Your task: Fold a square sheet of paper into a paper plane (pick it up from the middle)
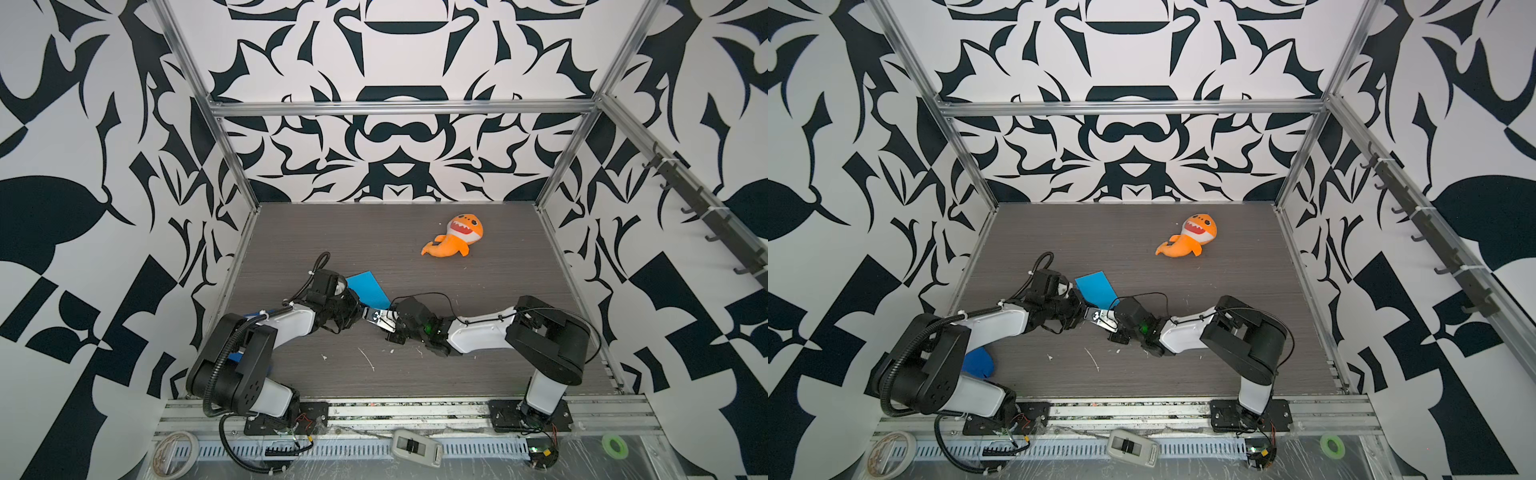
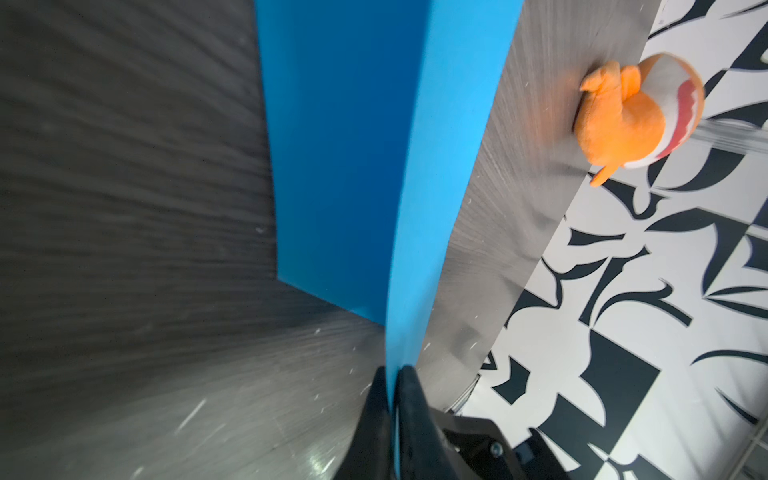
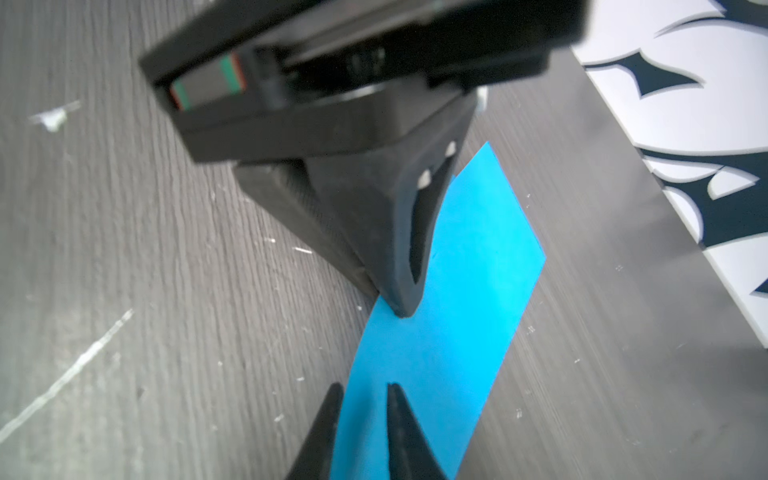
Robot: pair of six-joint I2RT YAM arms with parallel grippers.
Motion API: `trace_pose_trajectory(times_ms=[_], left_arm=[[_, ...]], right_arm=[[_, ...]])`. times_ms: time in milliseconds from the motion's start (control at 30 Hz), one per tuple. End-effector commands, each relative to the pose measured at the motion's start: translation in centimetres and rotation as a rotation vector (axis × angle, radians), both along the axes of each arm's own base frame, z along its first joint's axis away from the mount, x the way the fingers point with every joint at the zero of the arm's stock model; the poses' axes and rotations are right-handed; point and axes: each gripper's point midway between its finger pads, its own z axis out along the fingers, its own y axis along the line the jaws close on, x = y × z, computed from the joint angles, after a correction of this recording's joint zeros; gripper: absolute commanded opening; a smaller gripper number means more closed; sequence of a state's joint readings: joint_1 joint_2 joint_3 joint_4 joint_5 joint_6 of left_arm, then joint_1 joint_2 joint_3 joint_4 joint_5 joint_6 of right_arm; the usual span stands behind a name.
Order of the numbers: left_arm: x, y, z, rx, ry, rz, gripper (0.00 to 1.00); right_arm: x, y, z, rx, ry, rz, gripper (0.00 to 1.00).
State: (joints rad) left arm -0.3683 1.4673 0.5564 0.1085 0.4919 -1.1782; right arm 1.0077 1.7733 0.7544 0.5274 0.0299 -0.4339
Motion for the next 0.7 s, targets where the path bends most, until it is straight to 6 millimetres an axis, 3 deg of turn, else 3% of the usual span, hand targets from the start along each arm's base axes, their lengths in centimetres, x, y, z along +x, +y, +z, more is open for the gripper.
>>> trace_pose_trajectory(times_ms=[0,200,300,467,533,667], left_arm=[[0.2,0.6,0.6,0.004,0.010,0.014,0.15],[0.5,4.7,2.1,0.058,-0.022,0.074,0.31],[0.9,6.0,4.6,0.085,-0.103,0.082,0.37],[2.4,5.1,7.7,0.063,-0.232,0.021,0.39],[3.1,4.5,7.8,0.047,-0.245,0.003,0.36],[4.1,2.4,5.9,0.046,-0.212,-0.060,0.29]], right_arm=[[0.0,0.7,2.4,0.050,-0.021,0.011,0.11],[-1.2,0.3,2.8,0.060,0.063,0.019,0.04],[-2.0,0.2,3.3,0.077,0.135,0.017,0.03],[-3.5,0.2,3.5,0.090,0.272,0.015,0.02],[-3.9,0.4,3.6,0.104,0.309,0.020,0.02],[-4.4,0.9,3.5,0.121,0.363,0.030,0.01]])
